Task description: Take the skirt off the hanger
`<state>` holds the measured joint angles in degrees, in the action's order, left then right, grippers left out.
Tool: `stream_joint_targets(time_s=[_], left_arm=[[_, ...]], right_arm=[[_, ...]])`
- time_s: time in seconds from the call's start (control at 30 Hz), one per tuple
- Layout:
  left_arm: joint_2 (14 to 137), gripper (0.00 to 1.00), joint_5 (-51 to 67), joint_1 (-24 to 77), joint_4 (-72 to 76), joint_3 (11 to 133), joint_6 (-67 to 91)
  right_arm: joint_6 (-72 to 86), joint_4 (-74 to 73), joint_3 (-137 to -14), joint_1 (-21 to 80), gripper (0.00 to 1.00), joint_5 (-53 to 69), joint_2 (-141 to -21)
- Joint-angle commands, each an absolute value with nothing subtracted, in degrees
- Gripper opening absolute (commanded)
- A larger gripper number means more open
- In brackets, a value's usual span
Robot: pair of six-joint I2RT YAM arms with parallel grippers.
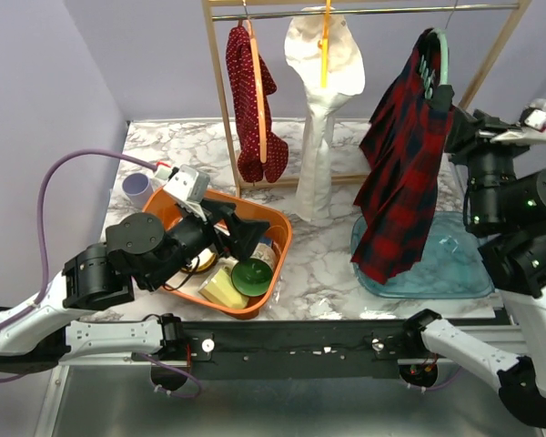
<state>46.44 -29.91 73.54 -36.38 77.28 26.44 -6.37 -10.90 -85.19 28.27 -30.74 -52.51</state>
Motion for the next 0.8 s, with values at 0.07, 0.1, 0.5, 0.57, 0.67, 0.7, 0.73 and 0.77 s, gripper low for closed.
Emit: stream_joint_targets(time_s=[0.07, 0.1, 0.5, 0.57, 0.67, 0.7, 0.73, 0.77], left_arm=[[47.4, 0.99, -28.7, 73.7, -36.6, 77.9, 26.5], [47.3, 0.99, -28.7, 73.7, -36.6, 77.7, 26.7], [46.5, 0.99, -28.0, 73.7, -36.1, 76.1, 27.9], [45.8, 0.99, -28.2, 73.7, -36.2, 75.9, 28.4], [44.6, 0.99, -28.5, 73.7, -36.0, 74.8, 28.9], [44.3, 0.99, -28.7, 73.7, -36.0, 74.4, 28.9], [43.7, 0.99, -28.9, 73.7, -36.1, 74.1, 29.2], [43.3, 0.99, -29.0, 73.7, -36.2, 73.8, 29.4]], right_arm=[[5.0, -30.1, -90.6, 27.9, 0.57, -36.5, -52.5], [6.7, -34.6, -98.1, 27.9, 0.59, -37.4, -56.3], [15.6, -57.9, -126.0, 27.6, 0.82, -42.8, -77.7], [13.2, -53.0, -124.5, 27.4, 0.82, -45.1, -79.0], [8.3, -44.9, -120.4, 26.2, 0.81, -48.7, -79.9], [7.4, -43.7, -119.6, 25.7, 0.81, -48.6, -80.8], [6.6, -43.2, -119.6, 24.6, 0.81, -48.5, -81.6], [6.5, -43.2, -120.1, 23.9, 0.8, -48.3, -82.2]])
